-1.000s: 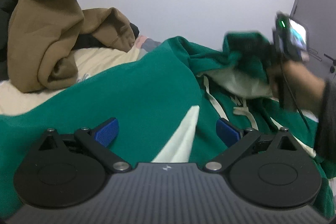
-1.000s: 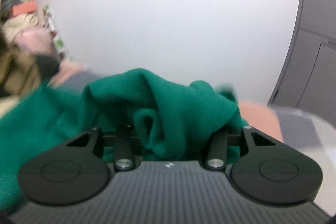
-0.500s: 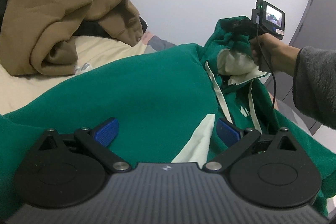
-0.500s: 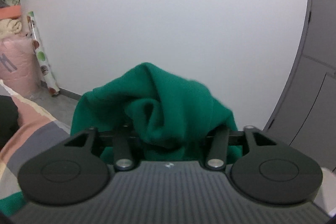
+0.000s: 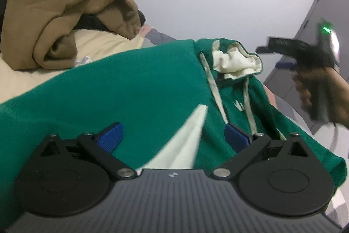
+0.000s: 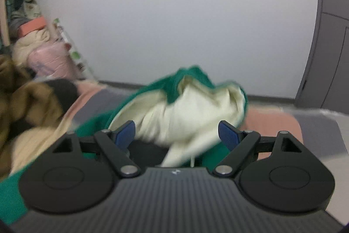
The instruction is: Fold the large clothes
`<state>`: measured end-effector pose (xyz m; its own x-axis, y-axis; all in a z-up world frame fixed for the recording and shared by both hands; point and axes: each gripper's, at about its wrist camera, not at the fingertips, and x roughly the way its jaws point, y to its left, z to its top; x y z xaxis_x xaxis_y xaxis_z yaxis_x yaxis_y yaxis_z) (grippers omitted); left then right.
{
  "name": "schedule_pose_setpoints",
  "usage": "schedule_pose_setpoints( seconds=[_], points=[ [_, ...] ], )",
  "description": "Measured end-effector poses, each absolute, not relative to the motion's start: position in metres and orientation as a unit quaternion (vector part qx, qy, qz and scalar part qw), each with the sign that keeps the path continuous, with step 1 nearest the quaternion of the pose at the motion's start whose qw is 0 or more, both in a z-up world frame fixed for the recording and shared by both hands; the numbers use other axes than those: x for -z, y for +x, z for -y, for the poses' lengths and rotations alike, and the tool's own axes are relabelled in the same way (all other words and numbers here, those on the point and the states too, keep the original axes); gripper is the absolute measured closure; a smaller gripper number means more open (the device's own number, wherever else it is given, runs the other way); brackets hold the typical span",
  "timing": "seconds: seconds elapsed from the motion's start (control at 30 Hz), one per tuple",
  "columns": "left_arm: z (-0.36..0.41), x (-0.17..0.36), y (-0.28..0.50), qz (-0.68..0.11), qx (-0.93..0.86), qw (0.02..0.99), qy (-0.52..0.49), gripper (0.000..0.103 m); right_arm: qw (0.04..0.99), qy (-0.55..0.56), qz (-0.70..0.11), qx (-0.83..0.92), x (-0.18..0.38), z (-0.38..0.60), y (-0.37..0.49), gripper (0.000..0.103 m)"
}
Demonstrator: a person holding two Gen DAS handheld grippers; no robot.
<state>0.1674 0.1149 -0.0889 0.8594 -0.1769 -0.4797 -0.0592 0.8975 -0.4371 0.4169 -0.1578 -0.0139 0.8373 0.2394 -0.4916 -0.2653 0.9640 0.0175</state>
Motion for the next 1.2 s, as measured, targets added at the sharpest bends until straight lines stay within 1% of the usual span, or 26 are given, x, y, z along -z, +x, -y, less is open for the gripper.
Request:
schedule_pose_setpoints(
  seconds=[0.13, 0.4, 0.5, 0.67, 0.73, 0.77, 0.8, 0.83, 0.87, 0.9, 0.93, 0.97, 1.0, 1.07, 1.2],
  points=[
    [-0.111, 0.081, 0.153, -0.261, 0.034, 0.939, -0.22, 0.002, 0.947, -0.011, -0.278, -0.157, 0.017, 0.176, 0.342, 0.019],
    [-0.124, 0.06, 0.11, -0.254, 0.024, 0.937, -0.238, 0.002, 0.918, 0.009, -0.316, -0.24, 0.052, 0.195, 0.191, 0.019],
    [-0.135, 0.05, 0.085, -0.254, 0.016, 0.931, -0.262, 0.003, 0.901, -0.002, -0.323, -0.289, 0.064, 0.187, 0.151, 0.019],
    [-0.14, 0.036, 0.052, -0.263, -0.011, 0.931, -0.253, 0.003, 0.869, -0.029, -0.325, -0.373, 0.092, 0.161, 0.103, 0.02],
    [-0.141, 0.038, 0.043, -0.271, -0.015, 0.926, -0.263, 0.004, 0.854, -0.035, -0.328, -0.403, 0.102, 0.15, 0.092, 0.024],
    [-0.14, 0.04, 0.04, -0.277, -0.013, 0.923, -0.268, 0.008, 0.847, -0.043, -0.329, -0.416, 0.106, 0.144, 0.091, 0.027],
    [-0.138, 0.042, 0.038, -0.283, -0.01, 0.92, -0.272, 0.014, 0.842, -0.064, -0.325, -0.425, 0.11, 0.136, 0.088, 0.033],
    [-0.137, 0.044, 0.036, -0.289, -0.009, 0.918, -0.272, 0.016, 0.843, -0.083, -0.32, -0.424, 0.113, 0.131, 0.085, 0.038],
    [-0.134, 0.046, 0.036, -0.296, -0.009, 0.917, -0.268, 0.021, 0.846, -0.103, -0.318, -0.416, 0.116, 0.127, 0.086, 0.049],
    [-0.132, 0.048, 0.037, -0.302, -0.009, 0.916, -0.263, 0.028, 0.848, -0.112, -0.317, -0.409, 0.118, 0.125, 0.087, 0.062],
    [-0.129, 0.051, 0.038, -0.308, -0.008, 0.916, -0.257, 0.031, 0.851, -0.108, -0.318, -0.404, 0.117, 0.126, 0.092, 0.07],
    [-0.128, 0.053, 0.04, -0.316, -0.009, 0.915, -0.251, 0.037, 0.854, -0.092, -0.321, -0.399, 0.116, 0.131, 0.097, 0.084],
    [-0.127, 0.056, 0.043, -0.323, -0.009, 0.913, -0.249, 0.043, 0.858, -0.065, -0.324, -0.394, 0.112, 0.139, 0.105, 0.088],
    [-0.127, 0.062, 0.047, -0.334, 0.002, 0.908, -0.253, 0.047, 0.865, -0.015, -0.323, -0.385, 0.105, 0.157, 0.114, 0.09],
    [-0.121, 0.071, 0.055, -0.349, 0.041, 0.901, -0.255, 0.047, 0.873, 0.08, -0.329, -0.353, 0.095, 0.189, 0.135, 0.091]
  ],
)
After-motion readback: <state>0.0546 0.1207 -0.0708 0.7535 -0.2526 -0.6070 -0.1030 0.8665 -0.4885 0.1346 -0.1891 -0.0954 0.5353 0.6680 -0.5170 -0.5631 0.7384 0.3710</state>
